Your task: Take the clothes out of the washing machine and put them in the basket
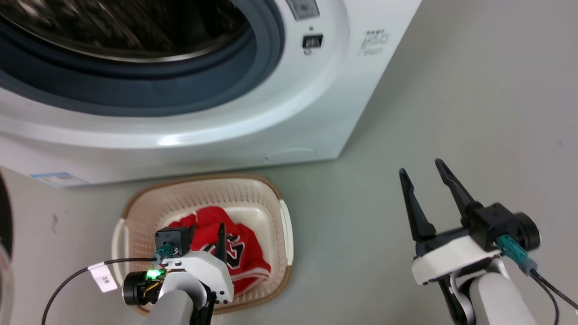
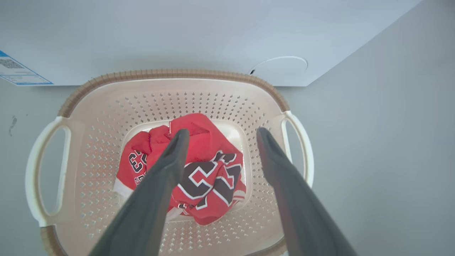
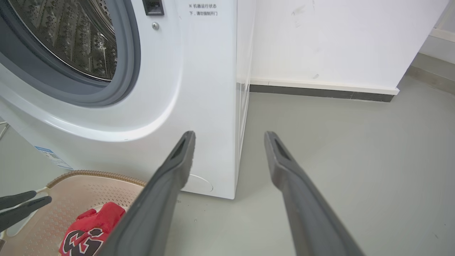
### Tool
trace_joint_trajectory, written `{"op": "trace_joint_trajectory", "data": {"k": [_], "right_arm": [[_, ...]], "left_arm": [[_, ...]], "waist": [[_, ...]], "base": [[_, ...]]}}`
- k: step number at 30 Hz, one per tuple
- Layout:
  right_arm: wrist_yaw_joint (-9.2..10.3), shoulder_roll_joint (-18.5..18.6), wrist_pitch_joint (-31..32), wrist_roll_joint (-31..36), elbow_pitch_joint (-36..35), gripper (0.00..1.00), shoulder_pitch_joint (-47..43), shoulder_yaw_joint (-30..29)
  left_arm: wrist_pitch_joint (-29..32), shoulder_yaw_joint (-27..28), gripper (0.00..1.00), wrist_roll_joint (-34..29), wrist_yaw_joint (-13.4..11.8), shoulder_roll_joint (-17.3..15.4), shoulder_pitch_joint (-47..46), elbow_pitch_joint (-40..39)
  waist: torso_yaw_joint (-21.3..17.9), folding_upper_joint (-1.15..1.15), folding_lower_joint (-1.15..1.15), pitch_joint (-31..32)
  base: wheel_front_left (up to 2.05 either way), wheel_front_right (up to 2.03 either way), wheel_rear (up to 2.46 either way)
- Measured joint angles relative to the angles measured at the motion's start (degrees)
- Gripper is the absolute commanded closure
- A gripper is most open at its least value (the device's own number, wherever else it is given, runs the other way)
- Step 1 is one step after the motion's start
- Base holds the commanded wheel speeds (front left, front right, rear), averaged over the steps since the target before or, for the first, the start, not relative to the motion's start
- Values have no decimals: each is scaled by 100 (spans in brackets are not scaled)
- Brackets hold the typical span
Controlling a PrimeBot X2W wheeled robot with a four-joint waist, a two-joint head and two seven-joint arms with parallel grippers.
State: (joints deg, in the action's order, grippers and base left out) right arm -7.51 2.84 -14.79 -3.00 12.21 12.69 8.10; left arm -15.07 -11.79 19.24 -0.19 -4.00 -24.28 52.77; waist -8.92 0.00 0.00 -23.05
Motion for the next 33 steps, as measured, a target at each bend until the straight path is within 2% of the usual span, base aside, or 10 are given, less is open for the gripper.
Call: {"op": "trace_joint_trajectory", "data": {"k": [9, 19, 25, 33], "right_arm": [[0, 1, 29, 151, -145, 0, -412, -460], [0, 2, 146, 263, -461, 0, -712, -793], [0, 3, 232, 302, -592, 0, -900, -889], [0, 3, 403, 271, -757, 0, -1222, -857]], "left_arm": [[-1, 468, 0, -479, -4, 76, 742, -1694], [-1, 737, 0, -1023, -60, 102, 1082, -3507], [-1, 798, 0, -1271, -84, 93, 1447, -4157], [-1, 777, 0, -1345, -75, 76, 1963, -4431]], "waist": [[331, 0, -1, 1045], [664, 0, -2, 1494], [741, 0, -1, 1776], [781, 0, -1, 2155]], "base": [[0, 0, 0], [0, 0, 0], [0, 0, 0], [0, 0, 0]]}}
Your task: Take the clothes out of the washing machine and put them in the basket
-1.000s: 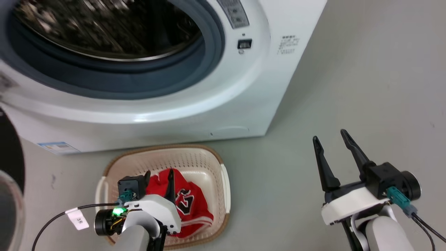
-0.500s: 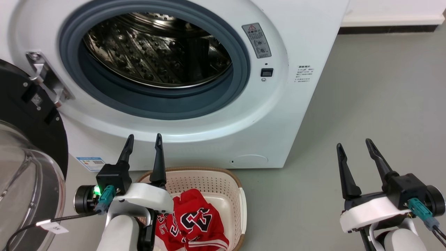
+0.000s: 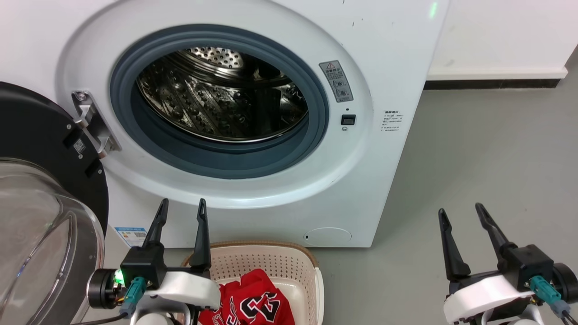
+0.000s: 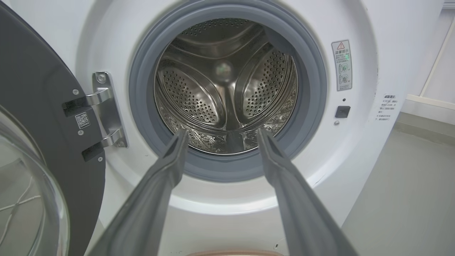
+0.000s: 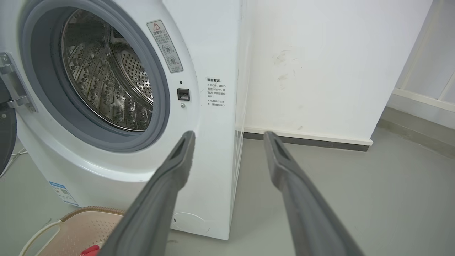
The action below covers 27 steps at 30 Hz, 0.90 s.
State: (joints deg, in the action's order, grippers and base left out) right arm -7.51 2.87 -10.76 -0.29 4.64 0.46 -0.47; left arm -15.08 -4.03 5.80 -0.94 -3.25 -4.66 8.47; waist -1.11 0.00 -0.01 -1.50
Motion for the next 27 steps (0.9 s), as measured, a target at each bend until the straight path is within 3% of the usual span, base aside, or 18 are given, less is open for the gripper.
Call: {"op": "trace_joint_trajectory", "data": {"k": [16, 17, 21, 27], "right_arm": [[0, 0, 79, -66, -109, 0, -181, 172], [0, -1, 79, -69, -100, 100, -182, 171], [0, -2, 76, -135, 62, 100, -264, 188], [0, 12, 176, -925, 116, 100, -286, 183]], "left_arm": [[0, -9, 0, 34, -14, -3, 207, -86], [1, -15, 100, 63, -3, -3, 208, -76], [49, 1, 100, 136, 2, 19, 287, 113], [243, 98, 100, 823, 55, 20, 292, 191]], "waist": [[-38, 0, 0, 114], [-39, 0, 1, 112], [-39, 0, 1, 112], [-30, 0, 1, 113]], "base": [[0, 0, 0], [0, 0, 0], [0, 0, 0], [0, 0, 0]]}}
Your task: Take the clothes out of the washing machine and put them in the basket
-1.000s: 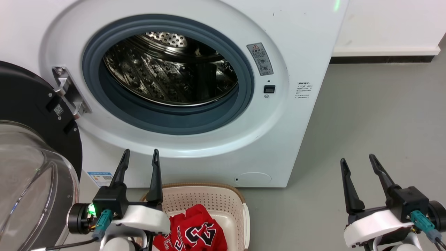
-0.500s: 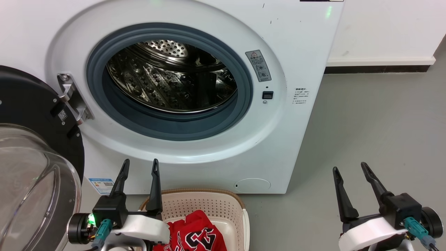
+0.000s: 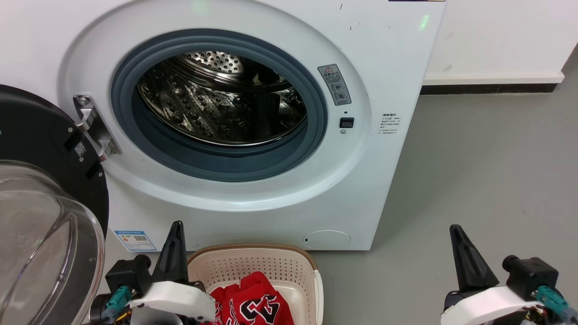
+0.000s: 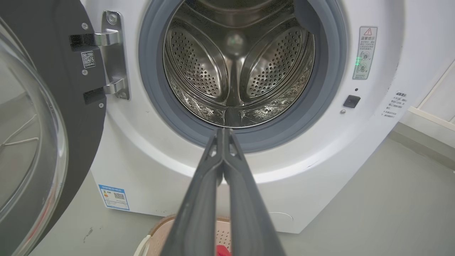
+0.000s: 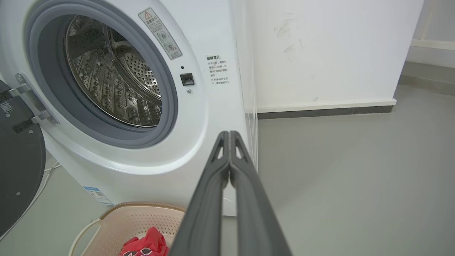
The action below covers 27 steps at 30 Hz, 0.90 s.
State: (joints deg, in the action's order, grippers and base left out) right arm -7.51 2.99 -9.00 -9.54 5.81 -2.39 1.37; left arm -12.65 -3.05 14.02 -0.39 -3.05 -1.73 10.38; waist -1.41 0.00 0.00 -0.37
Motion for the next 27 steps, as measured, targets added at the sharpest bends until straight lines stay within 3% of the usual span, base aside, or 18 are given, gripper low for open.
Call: {"op": "trace_joint_trajectory", "data": {"k": [27], "right_arm": [[1, 119, 408, -3123, 301, 100, 244, -94]], "left_arm": [[667, 327, 100, 2809, 287, 5, -93, 105]], "waist": [[35, 0, 0, 5]], "base": [[0, 0, 0]]}}
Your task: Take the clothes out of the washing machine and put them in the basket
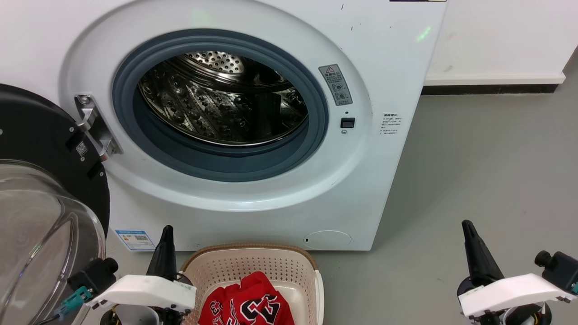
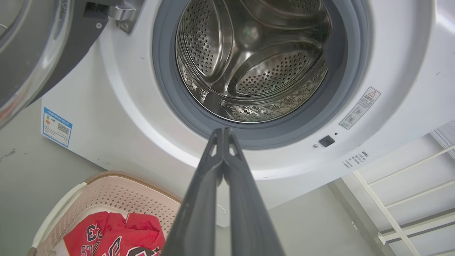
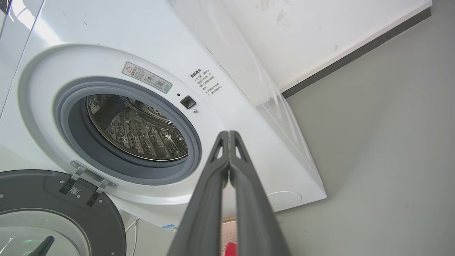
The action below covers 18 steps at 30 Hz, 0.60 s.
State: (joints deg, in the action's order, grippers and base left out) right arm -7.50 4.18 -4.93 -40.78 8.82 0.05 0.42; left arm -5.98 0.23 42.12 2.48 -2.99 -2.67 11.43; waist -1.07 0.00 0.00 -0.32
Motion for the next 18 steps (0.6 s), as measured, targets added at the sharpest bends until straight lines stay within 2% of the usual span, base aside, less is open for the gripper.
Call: {"op": "trace_joint_trajectory", "data": {"k": [18], "right_arm": [[0, 24, 255, -1594, 145, 100, 183, -105]], "left_arm": [[376, 187, 100, 1474, 134, 2, -92, 80]], "waist": [[24, 0, 0, 3]], "base": [[0, 0, 0]]}}
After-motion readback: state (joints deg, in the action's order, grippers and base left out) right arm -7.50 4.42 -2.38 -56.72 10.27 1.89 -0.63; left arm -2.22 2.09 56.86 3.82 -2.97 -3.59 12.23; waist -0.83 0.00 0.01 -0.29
